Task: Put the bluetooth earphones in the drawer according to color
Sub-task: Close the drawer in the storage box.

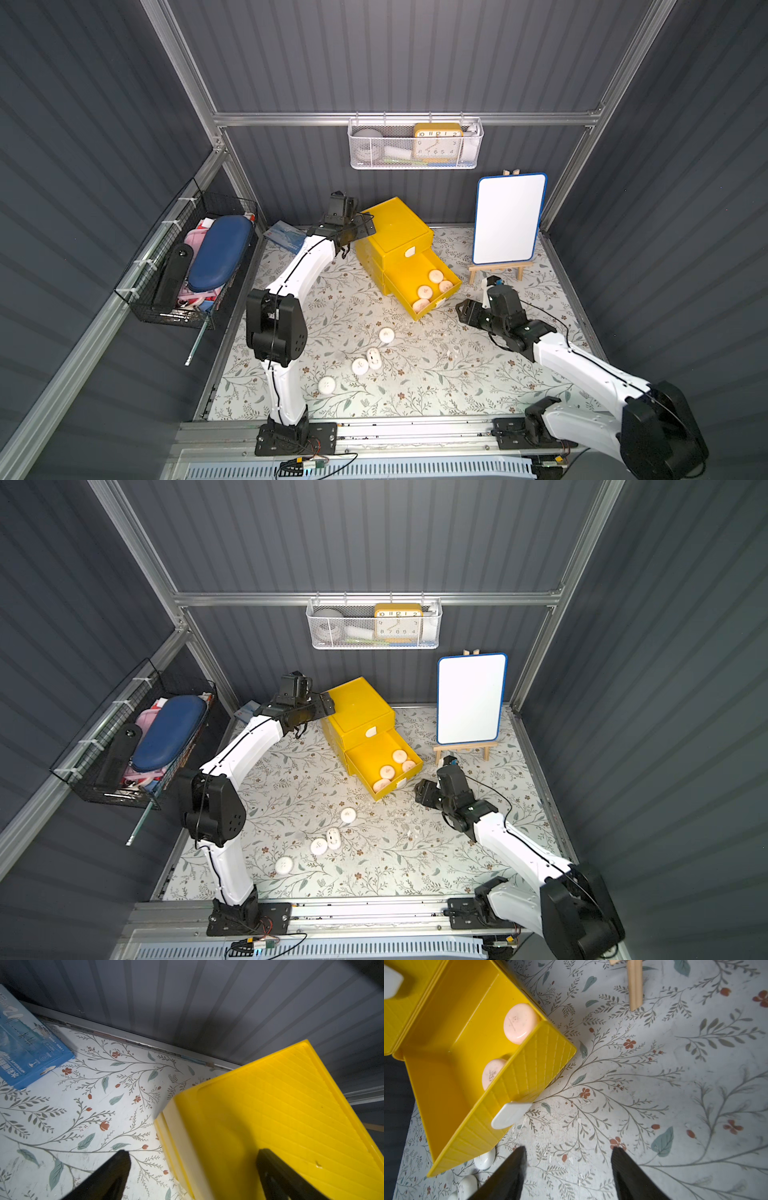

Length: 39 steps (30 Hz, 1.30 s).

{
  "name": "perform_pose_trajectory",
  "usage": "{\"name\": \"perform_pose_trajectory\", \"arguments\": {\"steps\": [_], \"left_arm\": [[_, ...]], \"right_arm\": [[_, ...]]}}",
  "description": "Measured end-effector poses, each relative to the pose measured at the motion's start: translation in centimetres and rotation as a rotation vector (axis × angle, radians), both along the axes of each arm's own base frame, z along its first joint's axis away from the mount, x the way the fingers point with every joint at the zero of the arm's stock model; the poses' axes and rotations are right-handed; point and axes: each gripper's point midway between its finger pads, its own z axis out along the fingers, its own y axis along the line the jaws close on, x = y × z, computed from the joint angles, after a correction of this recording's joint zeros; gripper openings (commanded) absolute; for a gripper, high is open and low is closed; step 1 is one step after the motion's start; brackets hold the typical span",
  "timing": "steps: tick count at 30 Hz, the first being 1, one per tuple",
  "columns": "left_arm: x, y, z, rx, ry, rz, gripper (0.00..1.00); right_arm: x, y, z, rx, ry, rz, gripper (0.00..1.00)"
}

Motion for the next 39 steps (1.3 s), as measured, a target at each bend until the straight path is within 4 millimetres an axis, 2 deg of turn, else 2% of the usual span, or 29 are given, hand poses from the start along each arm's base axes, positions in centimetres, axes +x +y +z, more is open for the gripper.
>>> {"name": "perform_pose_trajectory", "arguments": {"steps": [4,9,12,17,21,24,28,31,34,39], "left_arm": [[0.0,0.0,0.0,-0.003,0.000,-0.008,0.99],[0.2,0.0,0.0,-0.005,-0.008,-0.013,0.99],[0.4,0.1,-0.1,-0.008,-0.017,-0.010,0.99],[0.5,0.0,-0.2,-0.014,-0.027,-0.020,0.99],[0.4,-0.1,-0.1,-0.017,-0.039,-0.028,0.99],[0.4,-0.1,-0.1,-0.016,-0.046,-0.032,0.99],[0.4,-0.1,-0.1,-0.016,-0.053,-0.035,0.99],[0.4,-0.1,-0.1,-0.016,-0.058,-0.039,0.99],[0.4,-0.2,-0.1,-0.015,-0.059,-0.042,0.99],[0.4,-0.1,-0.1,-0.015,-0.058,-0.043,0.99]], "right_arm": [[1.9,1.5,-0.3,0.045,0.014,0.021,0.68],[4.5,4.8,0.8,0.153,0.020,0.099,0.66],[5.7,6.1,1.4,0.212,0.016,0.126,0.65],[5.4,6.7,2.8,0.263,-0.012,0.142,0.65],[3.5,5.6,4.0,0.283,-0.058,0.123,0.65],[2.1,4.8,3.6,0.284,-0.059,0.110,0.65],[1.3,4.5,2.1,0.280,-0.024,0.098,0.65],[1.7,4.9,1.4,0.290,-0.009,0.105,0.62],[3.0,6.2,0.9,0.320,0.018,0.129,0.55],[6.7,9.2,2.4,0.422,-0.007,0.182,0.46]]}}
